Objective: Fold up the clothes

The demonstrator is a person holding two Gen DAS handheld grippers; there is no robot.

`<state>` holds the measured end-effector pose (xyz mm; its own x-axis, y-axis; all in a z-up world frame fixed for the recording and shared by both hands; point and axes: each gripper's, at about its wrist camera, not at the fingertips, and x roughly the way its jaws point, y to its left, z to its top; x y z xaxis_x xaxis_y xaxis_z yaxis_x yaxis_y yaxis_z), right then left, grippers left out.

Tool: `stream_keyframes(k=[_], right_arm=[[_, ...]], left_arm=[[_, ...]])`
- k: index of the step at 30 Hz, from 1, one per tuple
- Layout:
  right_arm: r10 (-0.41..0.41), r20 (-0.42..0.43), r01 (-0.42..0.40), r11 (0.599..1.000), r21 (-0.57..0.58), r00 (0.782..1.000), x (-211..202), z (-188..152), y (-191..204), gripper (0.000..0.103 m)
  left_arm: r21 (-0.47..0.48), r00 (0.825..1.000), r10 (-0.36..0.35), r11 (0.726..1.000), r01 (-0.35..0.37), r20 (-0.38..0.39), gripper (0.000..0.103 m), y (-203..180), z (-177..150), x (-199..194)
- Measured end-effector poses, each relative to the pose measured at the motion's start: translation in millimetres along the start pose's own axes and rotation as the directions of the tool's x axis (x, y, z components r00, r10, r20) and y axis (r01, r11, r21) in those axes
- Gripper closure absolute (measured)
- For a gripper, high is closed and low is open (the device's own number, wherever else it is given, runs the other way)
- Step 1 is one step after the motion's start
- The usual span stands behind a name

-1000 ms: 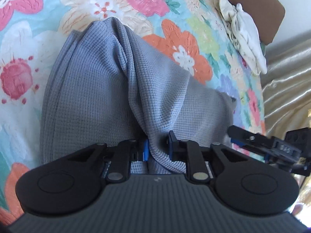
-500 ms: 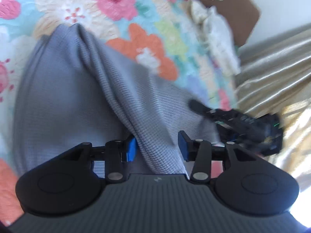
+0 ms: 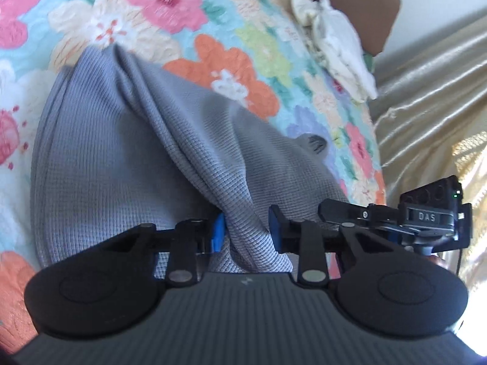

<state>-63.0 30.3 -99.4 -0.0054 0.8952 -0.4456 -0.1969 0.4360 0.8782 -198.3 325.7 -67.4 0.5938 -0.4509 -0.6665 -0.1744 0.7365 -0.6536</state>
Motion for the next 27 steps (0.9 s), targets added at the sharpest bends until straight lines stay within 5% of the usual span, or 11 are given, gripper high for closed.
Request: stream_keyframes(k=[2,5,6,8,11,15,17,19,21,22,27], right_arm=[[-0.052,-0.001,0.052,0.999,-0.015,0.999,-5,-1,1,0.080],[-0.171,-0.022,0.169,0.984,-0.059,0.985,-5,-2,1,0.080],[-0.265,-0.029,0.260,0.959,-0.115,0.964,-1,-3,5,0.080],[-0.455,-0.010,0.437,0.861,-0.260,0.890,7,-10,17,0.080],[-0.515,0.056,0.499,0.791,-0.354,0.856,5,-15,33,0.075],[-0.560,0.193,0.588,0.714,-0.379,0.806,-12,-2,42,0.057],[-0.533,0.199,0.567,0.735,-0.372,0.822,-19,12,42,0.048],[-0.493,0.193,0.529,0.772,-0.352,0.848,-27,25,39,0.040],[-0.436,0.184,0.473,0.821,-0.320,0.881,-32,35,34,0.036],[-0.405,0.177,0.440,0.851,-0.287,0.897,-34,39,28,0.036],[-0.279,0.143,0.290,0.955,-0.064,0.949,-31,53,-8,0.030]], left_arm=[[0.025,0.999,0.032,0.999,-0.032,0.016,0.078,-2,1,-6],[0.068,0.982,0.187,0.980,-0.185,-0.026,0.078,0,0,2],[0.074,0.969,0.243,0.968,-0.239,-0.048,0.079,3,-1,7],[0.047,0.969,0.242,0.970,-0.240,-0.054,0.079,10,0,4],[-0.029,0.974,0.224,0.974,-0.225,-0.031,0.070,22,9,-10],[-0.038,0.952,0.307,0.951,-0.307,-0.008,0.063,38,33,-27],[0.070,0.928,0.373,0.926,-0.372,0.003,0.055,35,45,-32],[0.221,0.893,0.448,0.869,-0.444,0.035,0.035,30,55,-31],[0.337,0.872,0.485,0.813,-0.475,0.060,0.032,29,61,-25],[0.357,0.880,0.472,0.814,-0.458,0.052,0.032,32,63,-22],[0.266,0.944,0.331,0.911,-0.314,-0.018,0.032,54,70,-4]])
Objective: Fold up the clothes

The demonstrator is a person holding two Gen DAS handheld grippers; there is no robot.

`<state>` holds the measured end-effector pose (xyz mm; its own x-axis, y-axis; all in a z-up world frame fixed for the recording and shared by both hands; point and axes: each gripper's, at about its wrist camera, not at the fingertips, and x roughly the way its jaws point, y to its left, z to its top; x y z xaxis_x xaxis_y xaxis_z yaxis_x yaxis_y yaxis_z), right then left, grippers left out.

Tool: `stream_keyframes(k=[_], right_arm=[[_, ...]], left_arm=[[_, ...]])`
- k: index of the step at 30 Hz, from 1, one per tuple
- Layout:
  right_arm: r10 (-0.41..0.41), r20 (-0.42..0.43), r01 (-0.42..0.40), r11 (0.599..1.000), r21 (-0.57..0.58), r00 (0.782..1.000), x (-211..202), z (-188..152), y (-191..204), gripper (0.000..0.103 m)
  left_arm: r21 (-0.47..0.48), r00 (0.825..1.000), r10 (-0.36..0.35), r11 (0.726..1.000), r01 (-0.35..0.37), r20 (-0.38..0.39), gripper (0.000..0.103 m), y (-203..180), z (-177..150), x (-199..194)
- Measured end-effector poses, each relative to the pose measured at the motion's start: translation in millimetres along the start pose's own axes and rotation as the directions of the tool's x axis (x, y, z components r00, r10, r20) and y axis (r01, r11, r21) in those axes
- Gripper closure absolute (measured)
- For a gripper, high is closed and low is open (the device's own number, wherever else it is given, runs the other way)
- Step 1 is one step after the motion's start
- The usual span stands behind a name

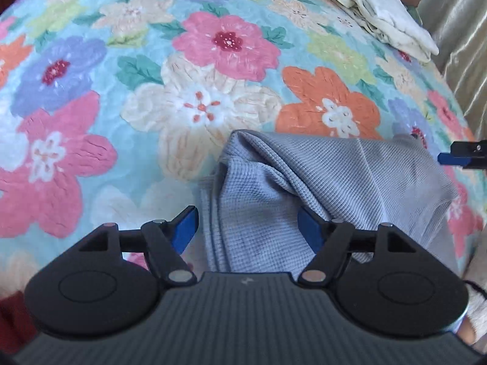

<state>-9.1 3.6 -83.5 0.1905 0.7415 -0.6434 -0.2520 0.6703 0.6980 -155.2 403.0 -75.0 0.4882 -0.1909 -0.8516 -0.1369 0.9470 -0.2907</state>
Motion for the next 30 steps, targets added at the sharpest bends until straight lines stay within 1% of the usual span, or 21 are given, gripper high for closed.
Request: stream_keyframes(k=[2,4,5,7,8,10,11,12,14,16,17,18,19,21,23,25,26,27,29,30], right_arm=[[0.038,-0.030,-0.036,0.997,0.067,0.999,9,0,-8,0.029],[0.082,-0.035,-0.077,0.989,0.124,0.996,14,-1,-14,0.029],[0.090,-0.034,-0.084,0.987,0.135,0.995,16,-2,-15,0.028],[0.051,-0.028,-0.048,0.993,0.104,0.998,19,-2,-12,0.025],[0.019,-0.024,-0.017,0.997,0.077,1.000,20,-2,-10,0.024],[-0.045,-0.021,0.046,0.998,0.047,0.999,25,-1,-10,0.023],[-0.050,-0.022,0.051,0.997,0.052,0.999,28,-1,-12,0.022],[-0.028,-0.024,0.030,0.996,0.082,0.999,30,-2,-17,0.022],[0.030,-0.025,-0.026,0.986,0.167,0.999,36,-3,-30,0.020],[0.110,-0.024,-0.101,0.965,0.240,0.994,38,-3,-41,0.020],[0.138,-0.021,-0.128,0.956,0.265,0.990,39,-4,-44,0.020],[0.158,-0.016,-0.147,0.947,0.284,0.987,39,-4,-46,0.019],[0.168,-0.012,-0.157,0.943,0.292,0.986,40,-5,-46,0.018],[0.178,-0.010,-0.169,0.949,0.267,0.984,40,-4,-40,0.018],[0.200,-0.016,-0.191,0.955,0.227,0.980,39,-5,-32,0.018],[0.192,-0.027,-0.184,0.967,0.177,0.981,39,-4,-23,0.017],[0.188,-0.033,-0.181,0.972,0.151,0.982,39,-4,-19,0.017],[0.161,-0.042,-0.156,0.982,0.111,0.986,40,-5,-14,0.017],[0.068,-0.059,-0.067,0.998,0.006,0.996,43,-9,-2,0.018],[0.020,-0.063,-0.023,0.999,-0.047,0.998,45,-11,4,0.018]], left_arm=[[-0.020,1.000,-0.025,0.999,0.025,0.007,0.031,0,1,5],[-0.044,0.999,-0.033,0.998,0.033,-0.001,0.034,1,1,12],[-0.048,0.999,-0.036,0.998,0.036,-0.002,0.035,2,0,14],[-0.022,1.000,-0.030,0.999,0.030,0.001,0.043,2,-3,15],[-0.010,1.000,-0.028,1.000,0.028,0.004,0.045,1,-4,14],[-0.010,0.999,-0.045,0.999,0.045,0.014,0.046,0,-4,10],[-0.012,0.998,-0.055,0.998,0.055,0.019,0.046,-1,-4,9],[-0.013,0.998,-0.059,0.998,0.059,0.024,0.046,-1,-4,8],[-0.019,0.999,-0.043,0.999,0.044,0.019,0.046,-1,-4,12],[-0.007,1.000,-0.019,1.000,0.019,-0.004,0.032,-2,-4,22],[0.002,1.000,-0.005,1.000,0.005,-0.017,0.029,-3,-4,27],[0.015,1.000,-0.001,1.000,0.001,-0.023,0.023,-6,-4,30],[0.030,1.000,0.001,1.000,0.000,-0.026,0.021,-9,-3,32],[0.076,0.999,0.031,0.997,-0.030,-0.020,0.023,-17,-6,32],[0.099,0.999,0.050,0.994,-0.050,-0.003,0.031,-22,-8,30],[0.100,0.999,0.049,0.994,-0.050,0.012,0.041,-23,-9,27],[0.099,0.999,0.045,0.994,-0.046,0.018,0.043,-23,-10,25],[0.095,0.999,0.041,0.995,-0.043,0.021,0.046,-23,-10,24],[0.081,0.999,0.036,0.996,-0.038,0.027,0.050,-20,-9,22],[0.070,0.999,0.032,0.997,-0.034,0.028,0.051,-19,-9,22]])
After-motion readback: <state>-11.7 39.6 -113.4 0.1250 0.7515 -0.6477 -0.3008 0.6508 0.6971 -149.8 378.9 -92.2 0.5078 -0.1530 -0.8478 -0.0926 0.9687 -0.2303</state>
